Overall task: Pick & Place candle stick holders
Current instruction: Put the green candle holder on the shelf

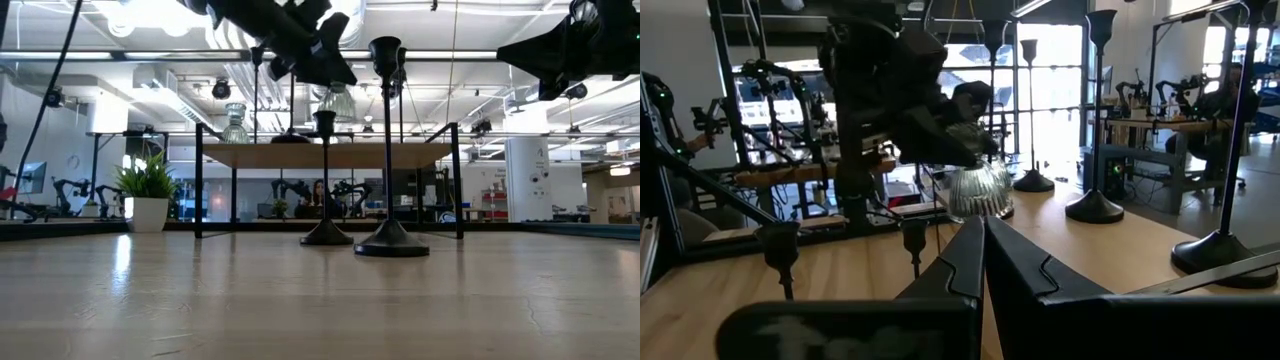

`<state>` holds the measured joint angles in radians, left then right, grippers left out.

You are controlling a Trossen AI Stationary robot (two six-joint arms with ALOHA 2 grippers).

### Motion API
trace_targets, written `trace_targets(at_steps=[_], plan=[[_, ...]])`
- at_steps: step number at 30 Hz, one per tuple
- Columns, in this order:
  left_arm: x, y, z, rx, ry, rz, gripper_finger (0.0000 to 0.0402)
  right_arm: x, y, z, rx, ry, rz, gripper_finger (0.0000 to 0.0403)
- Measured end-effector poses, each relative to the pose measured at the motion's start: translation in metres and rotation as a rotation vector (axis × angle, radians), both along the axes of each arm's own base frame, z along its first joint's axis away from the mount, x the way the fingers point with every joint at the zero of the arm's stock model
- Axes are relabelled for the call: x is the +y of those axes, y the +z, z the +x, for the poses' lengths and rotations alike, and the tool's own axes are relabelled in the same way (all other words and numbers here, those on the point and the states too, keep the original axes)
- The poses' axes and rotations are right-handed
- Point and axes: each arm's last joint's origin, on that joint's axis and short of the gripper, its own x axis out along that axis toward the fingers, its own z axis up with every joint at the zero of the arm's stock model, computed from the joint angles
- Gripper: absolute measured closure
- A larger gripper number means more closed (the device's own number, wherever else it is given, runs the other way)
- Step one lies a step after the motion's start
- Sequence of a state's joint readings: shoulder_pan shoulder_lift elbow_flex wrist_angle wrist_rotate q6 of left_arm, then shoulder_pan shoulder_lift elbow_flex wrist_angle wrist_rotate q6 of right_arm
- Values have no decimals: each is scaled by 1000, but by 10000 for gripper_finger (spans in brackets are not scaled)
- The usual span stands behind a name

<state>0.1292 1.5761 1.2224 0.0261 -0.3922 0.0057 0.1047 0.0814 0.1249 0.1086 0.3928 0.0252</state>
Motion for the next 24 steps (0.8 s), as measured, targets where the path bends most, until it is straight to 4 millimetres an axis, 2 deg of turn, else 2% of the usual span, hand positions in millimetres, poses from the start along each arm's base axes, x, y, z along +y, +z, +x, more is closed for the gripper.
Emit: trace_targets(at_steps=[7, 17, 24], plan=[[10, -2, 0, -2, 30, -11, 265, 0, 0, 0, 1, -1, -2, 394], [-2, -2, 2, -20, -46, -48, 265, 0, 0, 0, 0, 0, -1, 394], [-18, 5, 1, -42, -89, -53, 265, 0, 0, 0, 0, 0, -1, 394]])
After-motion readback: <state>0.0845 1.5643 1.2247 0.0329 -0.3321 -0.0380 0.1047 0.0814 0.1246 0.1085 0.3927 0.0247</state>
